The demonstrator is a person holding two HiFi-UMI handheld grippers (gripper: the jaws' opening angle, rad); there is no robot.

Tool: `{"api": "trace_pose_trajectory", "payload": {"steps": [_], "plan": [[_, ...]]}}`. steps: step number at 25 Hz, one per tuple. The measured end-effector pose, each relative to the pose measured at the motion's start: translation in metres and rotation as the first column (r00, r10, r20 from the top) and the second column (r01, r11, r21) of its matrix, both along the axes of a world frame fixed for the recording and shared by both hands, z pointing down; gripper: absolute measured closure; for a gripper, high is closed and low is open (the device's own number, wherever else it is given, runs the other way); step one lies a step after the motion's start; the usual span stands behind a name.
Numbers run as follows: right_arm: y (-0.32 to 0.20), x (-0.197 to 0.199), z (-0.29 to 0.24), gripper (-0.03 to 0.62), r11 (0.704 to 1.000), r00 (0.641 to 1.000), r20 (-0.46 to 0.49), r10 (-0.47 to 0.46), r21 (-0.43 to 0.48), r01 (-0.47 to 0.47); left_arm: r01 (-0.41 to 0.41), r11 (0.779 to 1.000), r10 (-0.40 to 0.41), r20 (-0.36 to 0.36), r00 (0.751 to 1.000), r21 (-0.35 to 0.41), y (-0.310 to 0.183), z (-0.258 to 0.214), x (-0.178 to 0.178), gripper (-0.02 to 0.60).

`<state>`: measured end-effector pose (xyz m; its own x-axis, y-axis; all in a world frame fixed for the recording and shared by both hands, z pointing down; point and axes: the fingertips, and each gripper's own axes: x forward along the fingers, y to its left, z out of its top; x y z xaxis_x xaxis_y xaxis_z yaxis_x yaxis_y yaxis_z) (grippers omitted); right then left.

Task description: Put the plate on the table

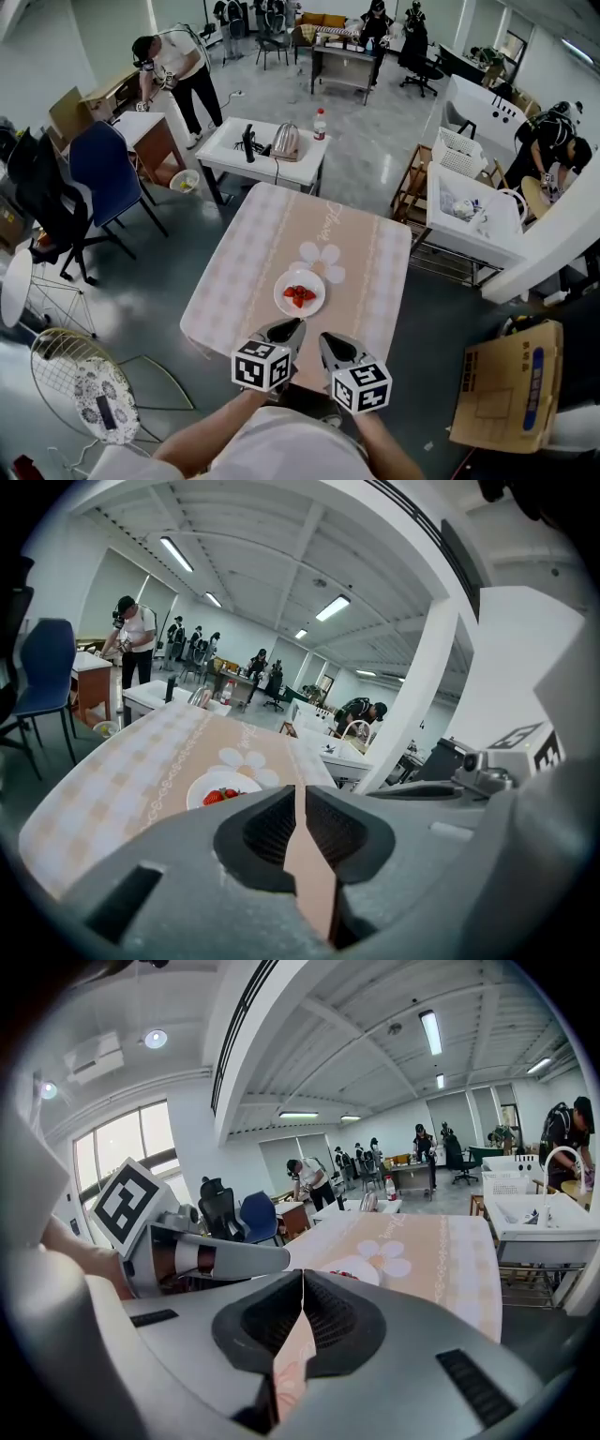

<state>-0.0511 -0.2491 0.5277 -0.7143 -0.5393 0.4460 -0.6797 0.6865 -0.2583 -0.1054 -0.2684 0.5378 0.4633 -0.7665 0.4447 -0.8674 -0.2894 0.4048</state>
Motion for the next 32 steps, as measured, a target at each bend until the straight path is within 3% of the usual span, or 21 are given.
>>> {"api": "trace_pose_trajectory", "payload": {"steps": [16,32], "plan": [[0.044,0.030,-0.018,0.591,0.987,0.990,0.007,-0.143,0.074,0.142,0.066,0.997,-0.068,0.043,0.997,0.036,0.056,-0.016,0.043,0.558],[0.064,0.049,-0.014,0.590,0.986,0.990,0.001,-0.144,0.084,0.144,0.072,0.997,-0.073,0.045,0.996,0.024,0.077,-0.010,0.060,0.571]]}}
